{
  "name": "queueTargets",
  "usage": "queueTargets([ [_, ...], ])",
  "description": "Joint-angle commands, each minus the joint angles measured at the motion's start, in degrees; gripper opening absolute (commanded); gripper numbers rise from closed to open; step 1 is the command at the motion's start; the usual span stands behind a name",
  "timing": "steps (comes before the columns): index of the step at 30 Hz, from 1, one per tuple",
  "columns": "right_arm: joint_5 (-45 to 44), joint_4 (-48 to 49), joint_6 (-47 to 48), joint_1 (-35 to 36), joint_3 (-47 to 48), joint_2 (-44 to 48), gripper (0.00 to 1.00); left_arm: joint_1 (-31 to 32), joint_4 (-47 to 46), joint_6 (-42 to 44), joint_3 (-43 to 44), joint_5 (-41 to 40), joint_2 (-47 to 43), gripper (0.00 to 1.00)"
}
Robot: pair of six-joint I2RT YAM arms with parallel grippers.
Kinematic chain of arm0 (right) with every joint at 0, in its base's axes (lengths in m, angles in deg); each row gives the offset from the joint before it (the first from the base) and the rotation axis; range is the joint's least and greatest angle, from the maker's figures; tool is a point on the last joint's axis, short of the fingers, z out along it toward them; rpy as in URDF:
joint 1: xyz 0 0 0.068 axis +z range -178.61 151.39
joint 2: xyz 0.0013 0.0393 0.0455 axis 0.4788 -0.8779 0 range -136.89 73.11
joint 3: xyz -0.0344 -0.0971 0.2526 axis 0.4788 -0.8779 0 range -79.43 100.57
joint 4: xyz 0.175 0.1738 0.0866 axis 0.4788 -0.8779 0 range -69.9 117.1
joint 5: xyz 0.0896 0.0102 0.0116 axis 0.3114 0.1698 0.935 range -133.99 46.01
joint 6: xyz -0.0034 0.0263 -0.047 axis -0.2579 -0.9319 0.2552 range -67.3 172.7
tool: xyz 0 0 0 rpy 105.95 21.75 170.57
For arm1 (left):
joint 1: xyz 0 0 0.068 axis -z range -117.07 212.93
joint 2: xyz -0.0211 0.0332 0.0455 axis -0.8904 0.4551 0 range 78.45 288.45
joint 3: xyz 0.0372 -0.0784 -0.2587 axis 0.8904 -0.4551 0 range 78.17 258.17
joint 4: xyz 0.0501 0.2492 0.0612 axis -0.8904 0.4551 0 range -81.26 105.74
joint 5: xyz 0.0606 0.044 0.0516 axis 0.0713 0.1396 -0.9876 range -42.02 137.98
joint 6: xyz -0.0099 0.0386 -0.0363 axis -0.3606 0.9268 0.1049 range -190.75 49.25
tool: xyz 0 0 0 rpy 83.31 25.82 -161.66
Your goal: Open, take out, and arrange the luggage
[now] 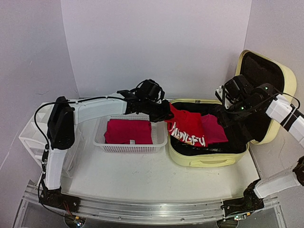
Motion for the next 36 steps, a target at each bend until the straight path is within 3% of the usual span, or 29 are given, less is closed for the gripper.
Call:
queueTargets([
  [1, 0.39, 0.31, -1.39, -0.04, 0.71, 1.8, 0.55, -4.27, -0.39, 5.76, -5.58, 3.28, -10.1, 0.0],
  [9, 1.57, -0.25, -1.45, -0.02, 1.66, 1.27, 0.61, -10.54, -0.47, 11.75, -17.71, 6.85, -19.08, 0.0],
  [16, 0.29, -0.25, -1.95, -0.06, 2.33, 1.52, 0.87, -15.09, -0.72, 14.55, -25.39, 9.08, -23.41, 0.0],
  [21, -1.34, -0.23, -1.54, -0.06, 2.42, 2.04, 0.97, -18.11, -1.17, 15.86, -29.38, 11.06, -25.55, 0.0],
  [36, -1.17, -0.81, -1.32, -0.06, 3.27, 2.7, 0.98, -24.08, -4.96, 17.97, -38.56, 12.05, -26.14, 0.0],
])
